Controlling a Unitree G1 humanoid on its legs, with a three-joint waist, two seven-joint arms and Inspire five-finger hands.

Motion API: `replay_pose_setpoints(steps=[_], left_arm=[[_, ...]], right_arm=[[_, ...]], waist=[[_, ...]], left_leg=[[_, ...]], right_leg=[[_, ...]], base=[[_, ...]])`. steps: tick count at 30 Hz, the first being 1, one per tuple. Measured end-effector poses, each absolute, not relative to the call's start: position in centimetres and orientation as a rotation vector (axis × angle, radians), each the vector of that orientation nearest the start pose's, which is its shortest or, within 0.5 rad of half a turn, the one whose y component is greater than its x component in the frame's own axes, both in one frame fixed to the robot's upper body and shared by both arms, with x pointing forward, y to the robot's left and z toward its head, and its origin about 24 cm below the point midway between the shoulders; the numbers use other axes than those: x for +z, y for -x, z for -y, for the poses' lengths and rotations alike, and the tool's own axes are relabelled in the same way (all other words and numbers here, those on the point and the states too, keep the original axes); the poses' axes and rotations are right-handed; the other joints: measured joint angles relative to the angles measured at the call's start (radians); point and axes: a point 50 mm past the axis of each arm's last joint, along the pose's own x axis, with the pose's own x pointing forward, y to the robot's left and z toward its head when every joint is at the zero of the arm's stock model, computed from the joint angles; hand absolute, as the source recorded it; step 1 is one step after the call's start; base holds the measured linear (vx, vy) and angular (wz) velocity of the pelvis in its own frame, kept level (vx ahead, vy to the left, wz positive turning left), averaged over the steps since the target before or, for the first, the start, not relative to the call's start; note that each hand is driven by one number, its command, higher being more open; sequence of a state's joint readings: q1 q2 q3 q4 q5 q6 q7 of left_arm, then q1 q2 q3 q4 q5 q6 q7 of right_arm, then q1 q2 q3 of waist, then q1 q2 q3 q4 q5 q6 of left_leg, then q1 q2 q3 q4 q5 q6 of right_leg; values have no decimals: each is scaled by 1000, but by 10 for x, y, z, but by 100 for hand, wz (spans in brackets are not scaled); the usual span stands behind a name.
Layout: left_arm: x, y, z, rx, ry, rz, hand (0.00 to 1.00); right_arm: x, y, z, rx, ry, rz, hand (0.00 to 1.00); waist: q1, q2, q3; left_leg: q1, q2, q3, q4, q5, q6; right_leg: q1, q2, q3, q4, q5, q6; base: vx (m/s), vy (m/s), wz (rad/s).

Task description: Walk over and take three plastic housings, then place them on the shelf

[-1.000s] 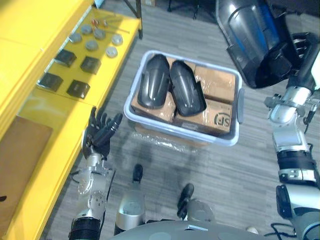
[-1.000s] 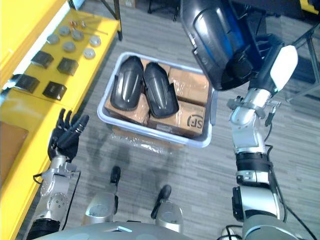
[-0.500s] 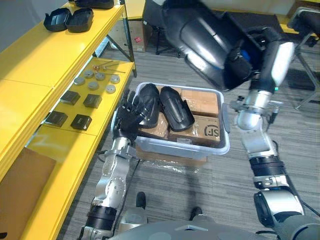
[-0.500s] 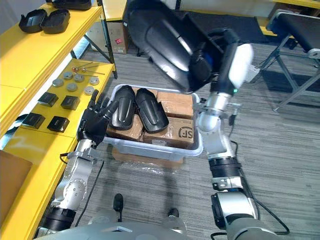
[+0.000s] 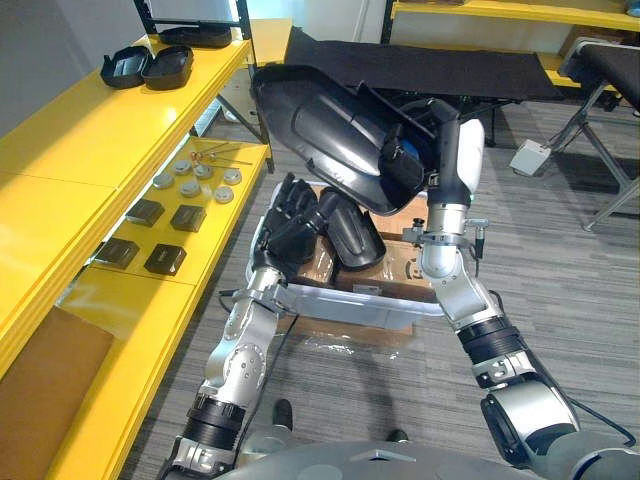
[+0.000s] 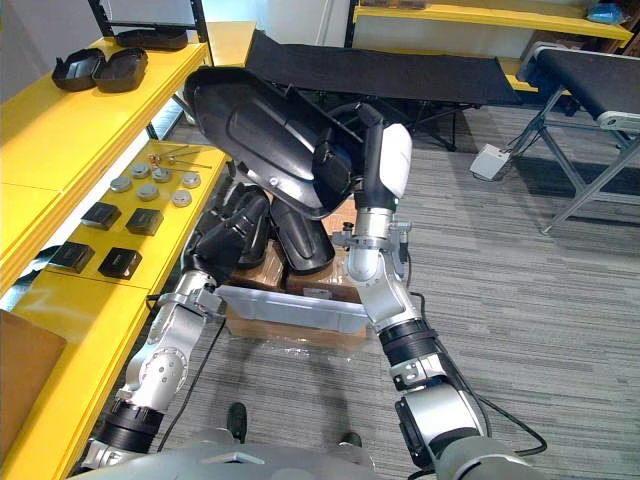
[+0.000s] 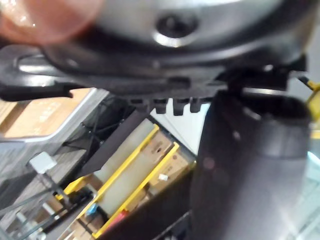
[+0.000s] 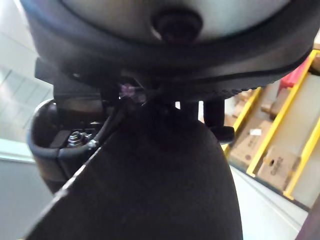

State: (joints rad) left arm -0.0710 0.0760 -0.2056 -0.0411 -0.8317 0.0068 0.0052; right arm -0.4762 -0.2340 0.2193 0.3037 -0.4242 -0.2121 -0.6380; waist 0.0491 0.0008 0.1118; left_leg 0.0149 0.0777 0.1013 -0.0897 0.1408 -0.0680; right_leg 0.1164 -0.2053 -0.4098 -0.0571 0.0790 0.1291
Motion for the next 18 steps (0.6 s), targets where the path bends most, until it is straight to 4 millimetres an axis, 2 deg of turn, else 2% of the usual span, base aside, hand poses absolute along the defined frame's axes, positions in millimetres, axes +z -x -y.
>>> replay_pose_setpoints(steps=[3,10,17,18], left_arm=[[63,-259,-97,-314,786,-41,100],[61,-256,-85,-381,854,-92,100],[49,-263,-76,-271,875,-207,100],[47,-263,-78,-217,880,-216,0]], right_arm=[[120,-319,129,-285,558,568,0],[105,-316,115,-212,561,542,0],[92,-305,98,-111,546,550,0],[89,-305,98,-105,547,546,0]], waist=[[0,0,-22],[-4,0,-36],[-2,-8,-47],[1,-12,-49]], left_leg=[[-3,0,0,0,0,0],[-7,1,0,0,1,0],[-8,6,-3,0,1,-1],[-8,6,-3,0,0,-1]], right_leg=[[-4,0,0,0,0,0],[-8,0,1,0,0,0],[2,7,1,-20,8,-2],[2,8,0,-20,8,-2]], base=[[0,0,0],[-5,0,0],[0,0,0],[0,0,0]])
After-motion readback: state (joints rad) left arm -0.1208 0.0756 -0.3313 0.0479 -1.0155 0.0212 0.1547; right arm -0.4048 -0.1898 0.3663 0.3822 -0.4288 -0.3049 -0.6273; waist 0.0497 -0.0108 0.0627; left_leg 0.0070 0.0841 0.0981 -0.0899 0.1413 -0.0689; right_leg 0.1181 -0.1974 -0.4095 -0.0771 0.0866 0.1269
